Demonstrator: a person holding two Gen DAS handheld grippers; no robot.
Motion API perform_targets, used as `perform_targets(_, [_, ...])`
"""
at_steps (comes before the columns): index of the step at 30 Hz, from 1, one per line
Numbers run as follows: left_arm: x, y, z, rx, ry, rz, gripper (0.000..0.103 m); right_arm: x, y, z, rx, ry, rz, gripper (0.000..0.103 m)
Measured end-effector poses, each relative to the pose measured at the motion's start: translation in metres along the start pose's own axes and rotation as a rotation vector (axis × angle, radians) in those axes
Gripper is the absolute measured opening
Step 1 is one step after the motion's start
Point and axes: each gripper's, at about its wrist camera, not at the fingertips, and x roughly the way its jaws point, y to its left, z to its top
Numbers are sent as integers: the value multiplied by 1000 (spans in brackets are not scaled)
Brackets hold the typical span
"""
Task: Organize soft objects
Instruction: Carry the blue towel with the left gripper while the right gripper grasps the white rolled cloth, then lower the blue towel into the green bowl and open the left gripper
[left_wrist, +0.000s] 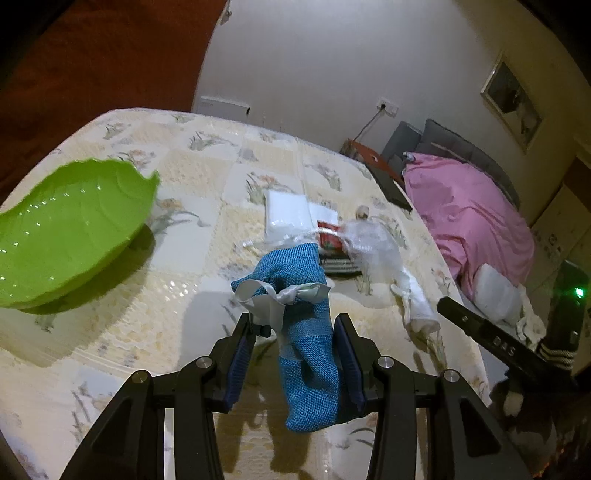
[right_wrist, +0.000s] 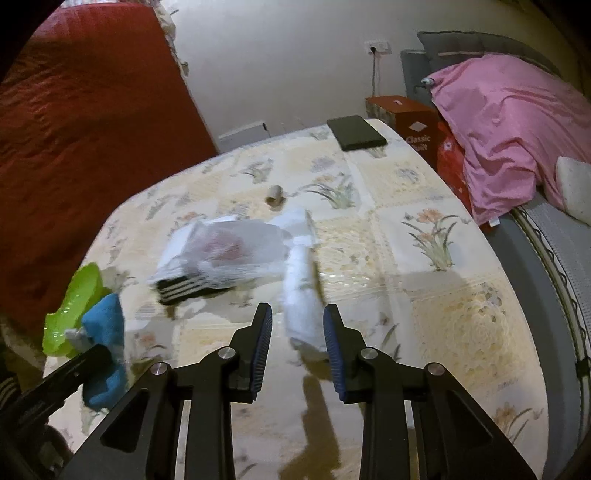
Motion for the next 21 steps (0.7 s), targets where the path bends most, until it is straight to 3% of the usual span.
perform_targets(7, [-29,24,15,-34,-94,41,47,-20,29,2,-37,-45,61,30])
perform_targets(21, [-66,103,34,-131,-215,176,47,-16,93,-3,-120,-25,148,30])
